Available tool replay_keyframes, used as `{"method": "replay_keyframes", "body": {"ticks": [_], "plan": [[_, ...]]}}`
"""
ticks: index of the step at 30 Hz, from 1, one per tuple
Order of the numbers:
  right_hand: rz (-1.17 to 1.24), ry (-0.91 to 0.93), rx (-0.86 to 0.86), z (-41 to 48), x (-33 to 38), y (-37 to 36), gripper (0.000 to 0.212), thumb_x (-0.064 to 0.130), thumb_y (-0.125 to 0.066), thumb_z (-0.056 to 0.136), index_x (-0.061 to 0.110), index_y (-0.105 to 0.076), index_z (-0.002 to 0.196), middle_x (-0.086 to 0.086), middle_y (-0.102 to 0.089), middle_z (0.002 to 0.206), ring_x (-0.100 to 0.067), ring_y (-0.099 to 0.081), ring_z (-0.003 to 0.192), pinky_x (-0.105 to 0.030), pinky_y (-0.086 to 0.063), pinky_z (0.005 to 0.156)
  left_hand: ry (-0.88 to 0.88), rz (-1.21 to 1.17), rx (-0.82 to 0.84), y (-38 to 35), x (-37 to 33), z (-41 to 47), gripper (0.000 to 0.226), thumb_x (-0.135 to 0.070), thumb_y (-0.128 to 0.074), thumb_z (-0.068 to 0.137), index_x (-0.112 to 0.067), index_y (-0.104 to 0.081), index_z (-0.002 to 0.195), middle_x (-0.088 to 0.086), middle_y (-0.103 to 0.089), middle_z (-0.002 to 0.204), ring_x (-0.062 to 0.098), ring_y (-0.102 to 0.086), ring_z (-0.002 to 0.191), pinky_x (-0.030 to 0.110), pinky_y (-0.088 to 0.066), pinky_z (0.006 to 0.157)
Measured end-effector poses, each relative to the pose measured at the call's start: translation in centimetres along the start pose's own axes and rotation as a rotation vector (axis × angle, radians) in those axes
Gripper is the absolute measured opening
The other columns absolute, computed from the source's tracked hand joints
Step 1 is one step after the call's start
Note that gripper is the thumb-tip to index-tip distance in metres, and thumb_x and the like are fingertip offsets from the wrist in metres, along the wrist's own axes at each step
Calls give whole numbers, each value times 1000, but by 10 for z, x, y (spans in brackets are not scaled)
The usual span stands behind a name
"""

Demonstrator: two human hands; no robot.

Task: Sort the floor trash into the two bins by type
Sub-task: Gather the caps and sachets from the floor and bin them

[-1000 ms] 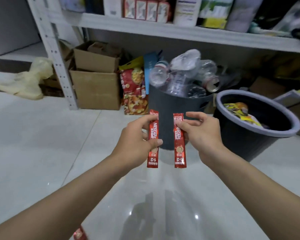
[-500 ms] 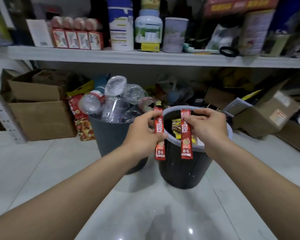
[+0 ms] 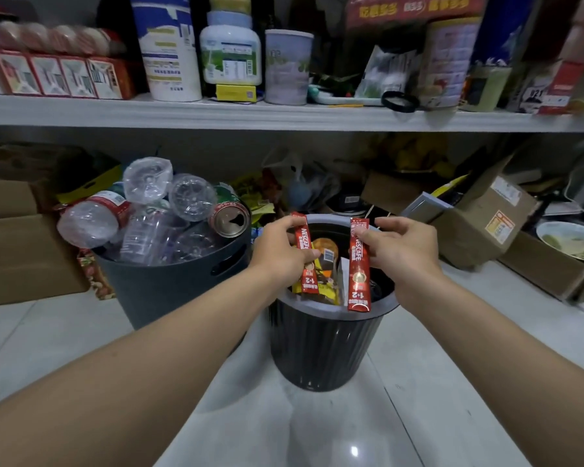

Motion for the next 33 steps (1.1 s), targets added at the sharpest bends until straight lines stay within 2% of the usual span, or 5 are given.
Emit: {"method": "replay_keyframes", "body": {"ticks": [15, 18, 23, 27, 33], "plan": [[-74, -29, -32, 42, -13, -13, 42, 24, -77, 82, 13, -58, 119, 3, -58, 85, -11, -63, 72, -30, -56, 62, -111, 272, 14, 5, 14, 8, 44, -22, -68, 89, -21, -56, 131, 0, -62, 117, 16, -58, 106, 34, -50, 96], [-143, -22, -28, 49, -16, -15, 37, 22, -77, 82, 12, -61, 114, -2, -60, 89, -15, -65, 74, -34, -58, 71, -211, 449, 48, 8, 10, 1, 45, -27, -64, 92, -20, -53, 135, 0, -60, 125, 14, -56, 113, 30, -47, 95], [-318, 19, 81, 45, -28, -16, 42, 19, -78, 80, 8, -64, 118, -9, -68, 106, -24, -67, 96, -40, -56, 88, -306, 665, 72, 14, 6, -9, 48, -37, -58, 94, -21, -49, 139, -1, -56, 135, 18, -49, 126, 38, -45, 101], [-589, 209, 193, 26, -25, -13, 40, 24, -68, 90, 11, -61, 128, -3, -65, 123, -16, -60, 110, -22, -43, 90, -356, 793, 49, 19, 2, -21, 49, -41, -52, 96, -21, -47, 140, -2, -54, 137, 19, -49, 126, 37, -45, 97], [-943, 539, 297, -17, -11, -14, 44, 37, -51, 98, 23, -51, 139, 1, -58, 135, -19, -51, 125, -36, -45, 100, -431, 1072, -36, 35, 0, -43, 47, -44, -39, 99, -18, -47, 137, 3, -48, 141, 22, -36, 135, 38, -35, 107]]}}
Point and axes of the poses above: each hand's wrist, its own z-axis towards the middle knuckle, its own y-axis out of the back of the hand, x = y × z, the point moved 1 cm from there along z, towards the middle knuckle
